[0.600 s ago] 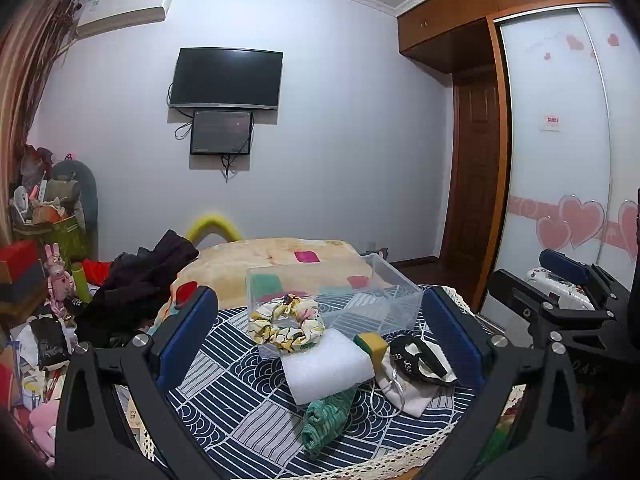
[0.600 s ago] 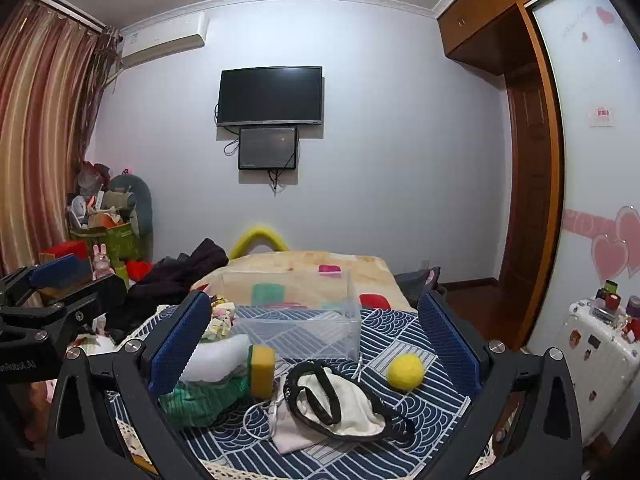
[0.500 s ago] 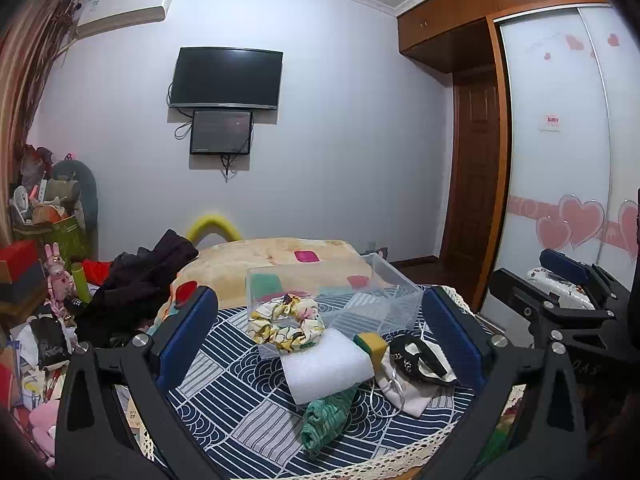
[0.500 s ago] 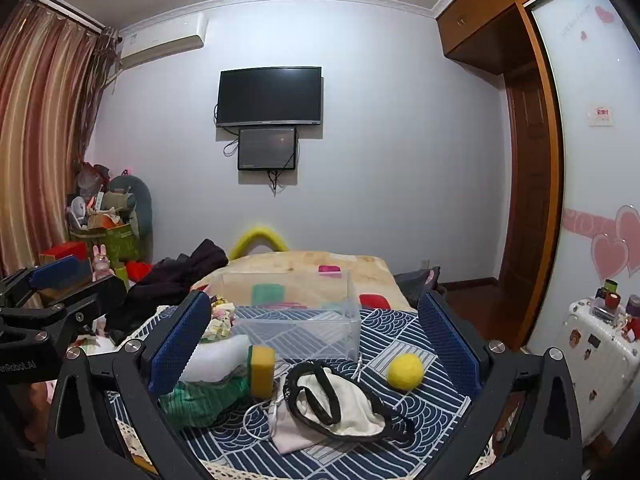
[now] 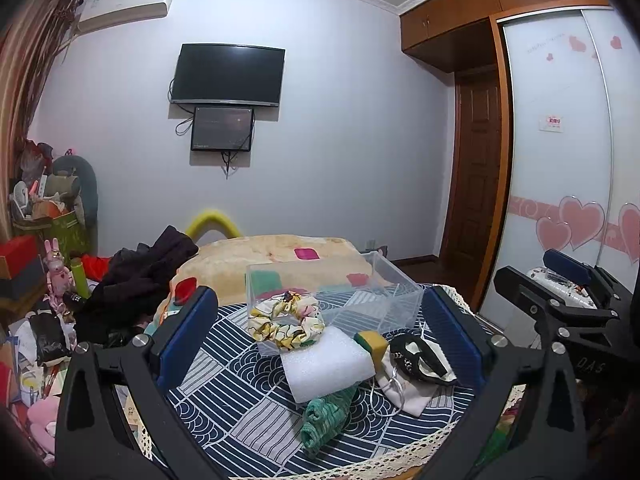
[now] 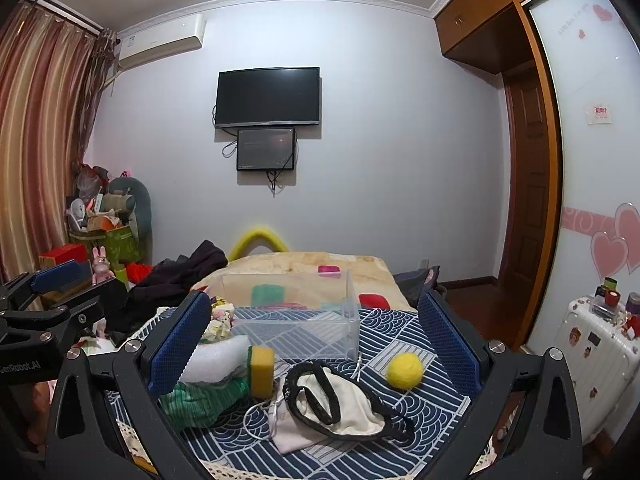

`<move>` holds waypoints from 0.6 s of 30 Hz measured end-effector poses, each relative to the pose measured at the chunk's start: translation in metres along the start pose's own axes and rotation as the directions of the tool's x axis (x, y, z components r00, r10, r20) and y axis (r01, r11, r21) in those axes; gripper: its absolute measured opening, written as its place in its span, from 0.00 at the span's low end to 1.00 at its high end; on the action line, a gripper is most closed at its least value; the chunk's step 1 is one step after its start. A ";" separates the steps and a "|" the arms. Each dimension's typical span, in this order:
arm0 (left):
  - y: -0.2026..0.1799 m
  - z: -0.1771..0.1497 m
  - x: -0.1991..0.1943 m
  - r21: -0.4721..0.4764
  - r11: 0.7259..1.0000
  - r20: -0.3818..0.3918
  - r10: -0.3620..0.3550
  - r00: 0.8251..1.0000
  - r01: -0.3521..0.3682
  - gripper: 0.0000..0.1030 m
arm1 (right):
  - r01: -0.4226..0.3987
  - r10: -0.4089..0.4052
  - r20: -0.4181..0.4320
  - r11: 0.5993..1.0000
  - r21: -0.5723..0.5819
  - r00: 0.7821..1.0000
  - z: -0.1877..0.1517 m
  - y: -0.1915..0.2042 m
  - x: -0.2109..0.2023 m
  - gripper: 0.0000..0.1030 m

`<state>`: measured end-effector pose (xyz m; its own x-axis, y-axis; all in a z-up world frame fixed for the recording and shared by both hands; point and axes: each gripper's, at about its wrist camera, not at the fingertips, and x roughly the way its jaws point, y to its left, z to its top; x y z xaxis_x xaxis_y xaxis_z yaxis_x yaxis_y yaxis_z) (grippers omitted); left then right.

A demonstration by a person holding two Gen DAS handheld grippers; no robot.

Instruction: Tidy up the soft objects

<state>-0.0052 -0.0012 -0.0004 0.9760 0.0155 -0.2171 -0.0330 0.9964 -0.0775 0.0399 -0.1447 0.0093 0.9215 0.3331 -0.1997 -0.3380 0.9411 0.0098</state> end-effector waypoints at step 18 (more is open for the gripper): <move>-0.003 -0.001 0.000 0.005 1.000 -0.001 -0.006 1.000 0.006 1.00 | -0.010 0.010 -0.003 1.000 0.009 1.000 0.000 0.000 0.000 1.00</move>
<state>-0.0053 -0.0043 -0.0008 0.9760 0.0093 -0.2177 -0.0260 0.9969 -0.0739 0.0398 -0.1446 0.0090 0.9177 0.3422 -0.2021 -0.3453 0.9383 0.0209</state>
